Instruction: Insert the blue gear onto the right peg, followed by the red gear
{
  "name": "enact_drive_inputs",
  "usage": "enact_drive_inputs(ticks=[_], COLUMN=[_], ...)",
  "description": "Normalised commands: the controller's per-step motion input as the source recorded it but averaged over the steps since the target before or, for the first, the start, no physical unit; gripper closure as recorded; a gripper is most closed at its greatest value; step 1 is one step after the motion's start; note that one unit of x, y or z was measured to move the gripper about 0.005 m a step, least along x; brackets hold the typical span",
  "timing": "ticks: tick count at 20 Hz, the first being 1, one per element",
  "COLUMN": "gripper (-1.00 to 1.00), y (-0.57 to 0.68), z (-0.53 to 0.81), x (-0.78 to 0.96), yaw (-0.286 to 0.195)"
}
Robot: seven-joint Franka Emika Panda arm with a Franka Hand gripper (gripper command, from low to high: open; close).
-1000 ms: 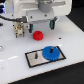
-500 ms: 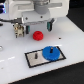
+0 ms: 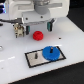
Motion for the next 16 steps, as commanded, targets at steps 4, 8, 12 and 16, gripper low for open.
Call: enact_drive_inputs(ticks=[4,8,12,16], gripper=[-1.00,-1.00,1.00,1.00], y=[0.00,0.00,0.07,0.19], z=[-0.21,-0.16,-0.07,0.01], x=[0.36,-0.08,-0.25,-0.25], yaw=[0.000,0.000,0.000,0.000])
